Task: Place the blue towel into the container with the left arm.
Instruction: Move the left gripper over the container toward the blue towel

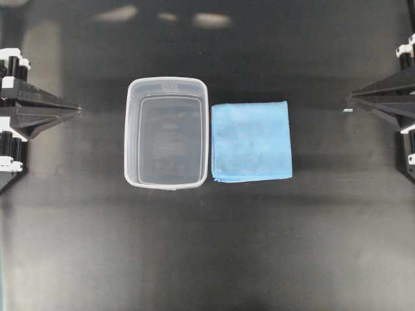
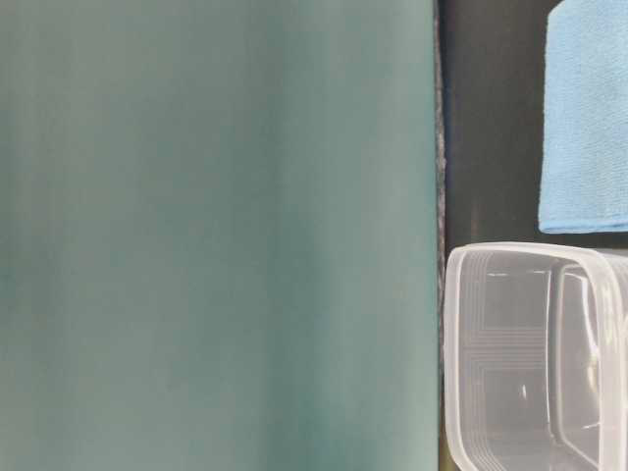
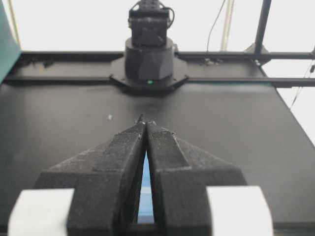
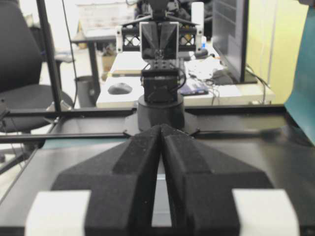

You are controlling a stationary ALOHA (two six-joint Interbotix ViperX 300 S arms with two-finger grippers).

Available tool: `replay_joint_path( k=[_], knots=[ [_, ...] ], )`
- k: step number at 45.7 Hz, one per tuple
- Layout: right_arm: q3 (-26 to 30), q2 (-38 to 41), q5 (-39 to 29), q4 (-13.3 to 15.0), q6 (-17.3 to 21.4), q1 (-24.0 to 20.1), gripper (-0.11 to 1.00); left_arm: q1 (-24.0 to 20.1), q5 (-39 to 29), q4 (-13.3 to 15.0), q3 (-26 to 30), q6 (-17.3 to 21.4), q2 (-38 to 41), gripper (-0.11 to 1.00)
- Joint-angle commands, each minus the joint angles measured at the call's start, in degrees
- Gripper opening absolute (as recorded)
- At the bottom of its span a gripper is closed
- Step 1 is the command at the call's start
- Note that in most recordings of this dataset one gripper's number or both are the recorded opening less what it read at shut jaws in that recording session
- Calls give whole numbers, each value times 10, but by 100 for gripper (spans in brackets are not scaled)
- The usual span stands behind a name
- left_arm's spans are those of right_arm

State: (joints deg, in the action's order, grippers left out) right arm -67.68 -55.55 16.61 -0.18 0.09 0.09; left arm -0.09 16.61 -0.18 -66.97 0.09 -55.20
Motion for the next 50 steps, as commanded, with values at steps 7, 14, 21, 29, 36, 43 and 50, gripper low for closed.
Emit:
replay_joint_path(
  k=[7, 14, 21, 29, 36, 43, 50],
  knots=[
    [8, -2, -18, -4, 2, 2, 0, -11, -76, -25, 83, -8, 54, 0],
    [9, -12, -77, -4, 2, 12, 0, -12, -165, -25, 156, -3, 115, 0],
    [8, -18, -149, -5, 8, 24, 0, -13, -251, -25, 230, 4, 185, 0],
    [4, -26, -179, -5, 41, 39, 0, -13, -305, -25, 294, 7, 265, 0],
    [-10, -45, -181, -5, 55, 47, 1, -13, -333, -25, 346, 14, 325, 0],
    [-20, -68, -184, -5, 56, 47, 28, -18, -369, -25, 399, 15, 376, 0],
    [-22, -84, -193, -5, 56, 47, 70, -21, -425, -25, 457, 14, 423, 1]
  ],
)
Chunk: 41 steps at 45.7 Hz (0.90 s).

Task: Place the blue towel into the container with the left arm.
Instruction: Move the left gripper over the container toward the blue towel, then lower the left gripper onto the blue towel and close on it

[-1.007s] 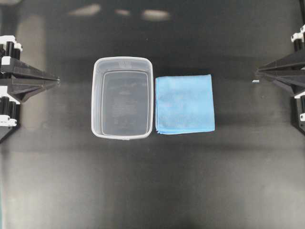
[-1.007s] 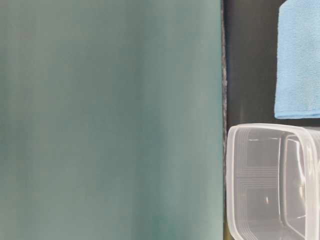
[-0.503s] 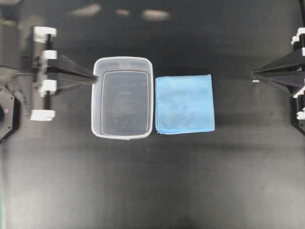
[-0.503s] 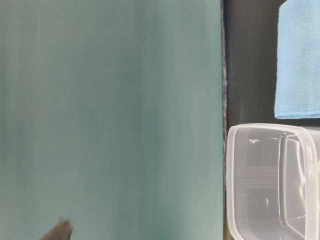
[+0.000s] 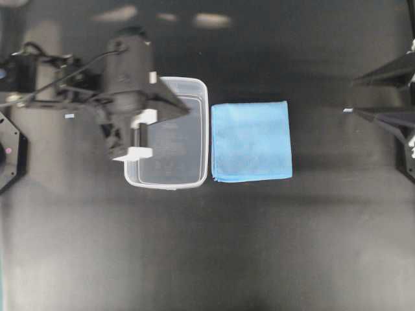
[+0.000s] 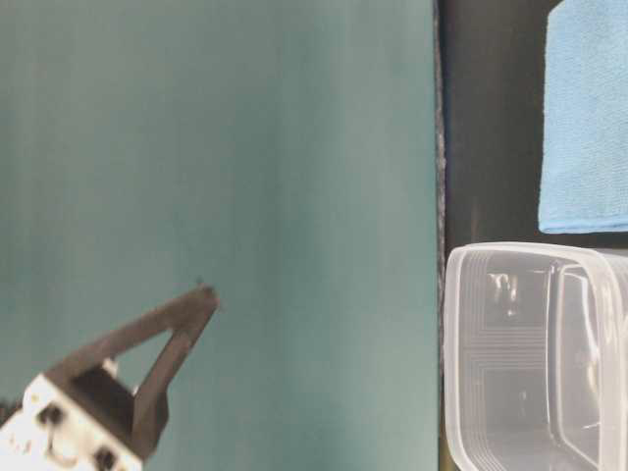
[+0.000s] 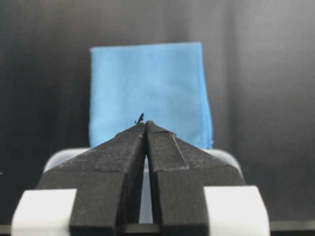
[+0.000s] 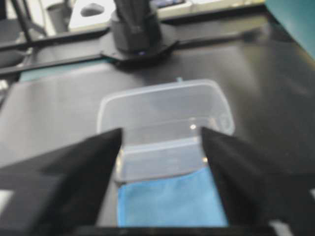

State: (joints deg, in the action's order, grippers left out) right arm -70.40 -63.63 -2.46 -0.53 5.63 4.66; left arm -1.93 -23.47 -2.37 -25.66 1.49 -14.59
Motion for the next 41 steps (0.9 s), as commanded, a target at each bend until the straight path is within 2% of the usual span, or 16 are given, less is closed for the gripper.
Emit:
replay_joint_path(
  k=[1, 3, 7, 18, 21, 30, 41],
  knots=[
    [6, -5, -4, -1, 1, 2, 75, -3, -32, -3, 53, 0, 25, 1],
    [7, -12, -10, -2, 1, 1, 80, -4, -48, -3, 74, 0, 43, 2],
    [7, -23, -14, -1, 0, 2, 79, -8, -84, -3, 114, 0, 79, 13],
    [9, -42, -14, -1, 0, 2, 78, -9, -170, -3, 228, 1, 201, 80],
    [9, -47, -13, -1, 0, 2, 78, -10, -189, -3, 258, 2, 239, 89],
    [11, -61, -1, -1, 0, 2, 78, -6, -214, -3, 315, 7, 336, 90],
    [14, -70, 21, -1, -5, 1, 78, -1, -210, -3, 329, 13, 410, 90]
  ],
)
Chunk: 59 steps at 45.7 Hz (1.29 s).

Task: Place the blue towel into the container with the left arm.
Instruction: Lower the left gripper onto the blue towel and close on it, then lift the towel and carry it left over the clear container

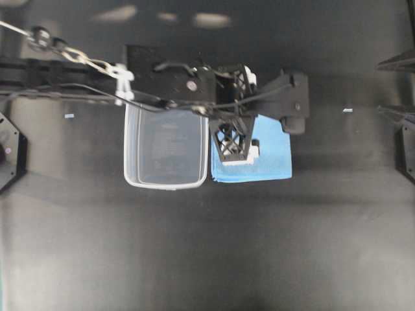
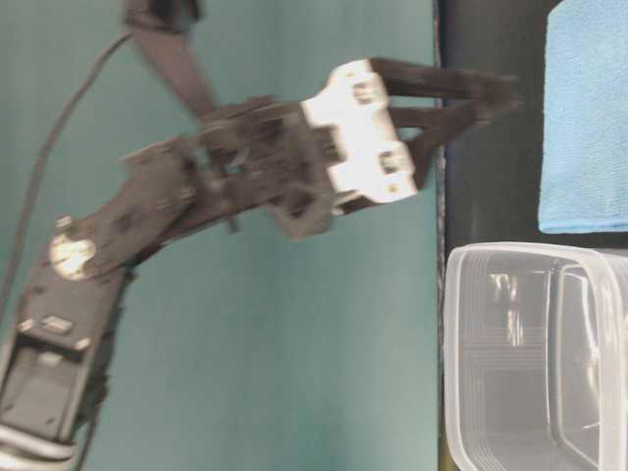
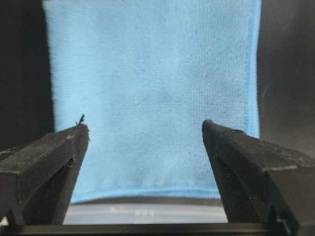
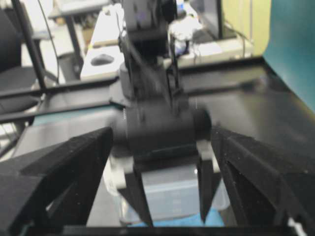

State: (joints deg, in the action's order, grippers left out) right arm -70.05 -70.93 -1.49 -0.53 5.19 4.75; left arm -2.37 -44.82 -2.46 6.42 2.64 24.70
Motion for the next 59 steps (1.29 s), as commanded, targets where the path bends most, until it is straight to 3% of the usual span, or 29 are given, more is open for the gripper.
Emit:
replay_joint_path(
  k=[1, 27, 33, 41, 43, 50, 59],
  knots=[
    [11, 3, 12, -1, -1, 1, 78, 4, 3, -2, 8, 2, 23, 90],
    [9, 3, 14, -2, 0, 1, 78, 22, 46, -2, 5, 1, 89, 86],
    [9, 2, 13, -2, 0, 0, 78, 24, 45, -2, 6, 2, 87, 66],
    [9, 3, 13, -2, 0, 0, 78, 19, 42, -2, 18, 2, 68, 15],
    [9, 2, 13, -1, 0, 0, 78, 18, 40, -2, 21, 2, 62, 7],
    [9, 2, 13, -2, 0, 0, 78, 13, 18, -2, 45, 2, 25, 6],
    [9, 2, 12, -1, 0, 0, 78, 4, -70, -2, 55, 0, -66, 6]
  ],
)
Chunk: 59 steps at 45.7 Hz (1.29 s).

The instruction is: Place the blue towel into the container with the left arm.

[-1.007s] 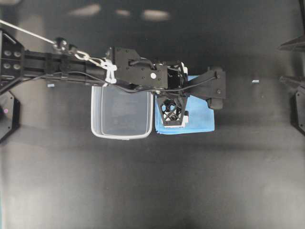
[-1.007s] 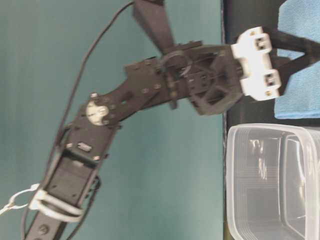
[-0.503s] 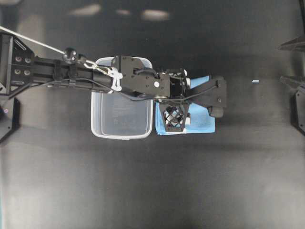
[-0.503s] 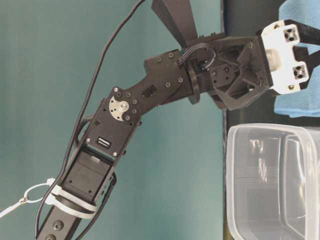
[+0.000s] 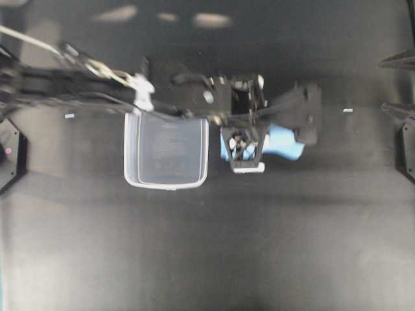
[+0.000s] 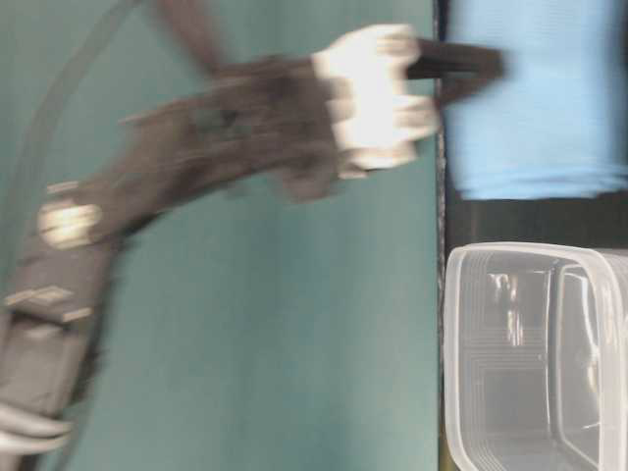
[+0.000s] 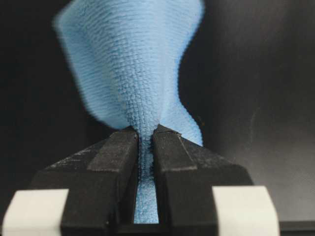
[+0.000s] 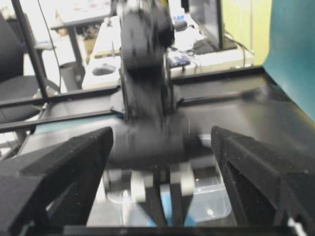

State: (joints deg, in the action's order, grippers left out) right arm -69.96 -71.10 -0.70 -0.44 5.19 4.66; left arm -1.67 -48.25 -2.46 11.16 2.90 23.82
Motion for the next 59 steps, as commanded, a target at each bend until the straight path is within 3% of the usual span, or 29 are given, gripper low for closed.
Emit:
replay_joint_path(
  k=[1, 9, 28, 59],
  knots=[
    [8, 4, 4, -3, 0, 2, 78, -5, -47, -2, 5, -4, -69, 6],
    [7, 4, 4, -3, 0, 1, 78, -14, -93, -2, -47, -4, -178, 6],
    [4, 4, 4, -3, 1, 2, 78, -5, -69, -2, -239, -10, -330, 6],
    [3, 4, 5, -3, 4, 2, 78, -10, -33, -2, -288, -4, -325, 6]
  ],
)
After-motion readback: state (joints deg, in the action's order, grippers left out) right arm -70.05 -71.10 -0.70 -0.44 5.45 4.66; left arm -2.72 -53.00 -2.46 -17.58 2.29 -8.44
